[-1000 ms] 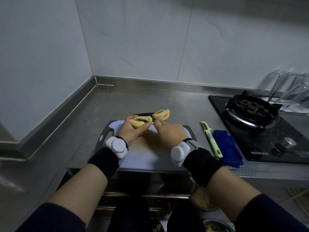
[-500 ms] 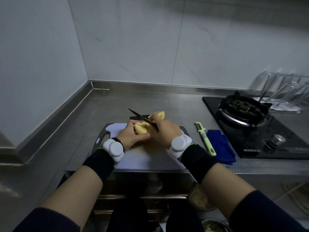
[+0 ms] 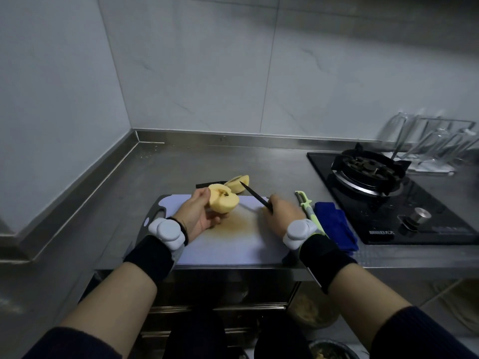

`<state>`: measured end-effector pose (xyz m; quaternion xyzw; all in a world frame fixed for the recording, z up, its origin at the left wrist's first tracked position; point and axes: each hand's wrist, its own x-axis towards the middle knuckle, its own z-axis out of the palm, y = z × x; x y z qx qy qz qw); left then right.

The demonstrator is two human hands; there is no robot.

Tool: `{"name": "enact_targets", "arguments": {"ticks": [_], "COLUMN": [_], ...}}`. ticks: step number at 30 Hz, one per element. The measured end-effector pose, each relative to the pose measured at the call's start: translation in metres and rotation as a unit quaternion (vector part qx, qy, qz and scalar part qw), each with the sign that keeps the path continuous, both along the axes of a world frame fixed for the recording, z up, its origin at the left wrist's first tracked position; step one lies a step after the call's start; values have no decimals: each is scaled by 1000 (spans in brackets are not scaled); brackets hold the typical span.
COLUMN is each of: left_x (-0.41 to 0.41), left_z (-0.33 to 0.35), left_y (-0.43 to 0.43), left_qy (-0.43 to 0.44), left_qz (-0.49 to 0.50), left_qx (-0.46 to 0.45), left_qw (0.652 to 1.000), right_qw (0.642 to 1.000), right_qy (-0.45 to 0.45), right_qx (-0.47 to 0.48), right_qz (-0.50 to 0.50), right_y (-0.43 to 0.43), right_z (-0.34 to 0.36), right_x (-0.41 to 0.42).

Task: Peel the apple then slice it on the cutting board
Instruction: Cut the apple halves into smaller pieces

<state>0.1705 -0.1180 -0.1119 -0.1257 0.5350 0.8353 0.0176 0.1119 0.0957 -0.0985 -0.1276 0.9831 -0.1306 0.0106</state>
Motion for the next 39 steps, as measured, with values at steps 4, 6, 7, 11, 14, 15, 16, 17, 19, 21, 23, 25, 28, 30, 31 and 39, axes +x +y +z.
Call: {"name": "enact_targets", "arguments": {"ticks": [4,6,7,11,14,15,16,17,19,21,23,25,28,30,31,39], "left_x": [-2,-4,-4,-2,-3,-4,-4,-5,-5,-6,-6,-6,-6,-7,-7,-9], "left_z": [-3,-7,-8,-7,-6,-6,-6,-6,-6,-8,-9,-10,-12,-13,-14,-16], "left_y": [3,3,3,5,2,1,-1,-1,-1,1,2,3,5,5,5,-1], "left_qy": [2,40,49,37,26,15,3,-5,-7,11,31,38,33,38,39,58], "left_qz": [-69,-86,-89,-54,-47,-40,-35,-33,-44,-58,-63,-52,-41,-42,-43,-66], "left_qx": [28,16,14,39,86,92,97,101,101,97,77,57,41,39,36,41], "left_qw": [997,995,995,997,995,995,995,994,994,994,995,996,998,998,998,995], "right_qw": [1000,998,996,990,982,981,980,981,982,983,986,989,991,991,990,980], "right_qy": [-10,-21,-25,-17,-33,-36,-37,-39,-34,-22,-11,10,36,15,-1,-85], "right_qx": [-21,-62,-83,-125,-172,-179,-181,-179,-175,-169,-150,-125,-106,-102,-107,-131], "right_qz": [8,16,27,71,70,66,66,66,68,68,71,72,75,80,88,122], "right_y": [-1,-8,-13,-30,-34,-35,-35,-36,-39,-42,-44,-44,-45,-50,-54,-72], "right_z": [3,6,7,12,13,14,14,14,15,12,9,8,9,8,5,3], "right_x": [5,5,5,6,8,9,10,12,14,14,14,16,22,24,25,22]}}
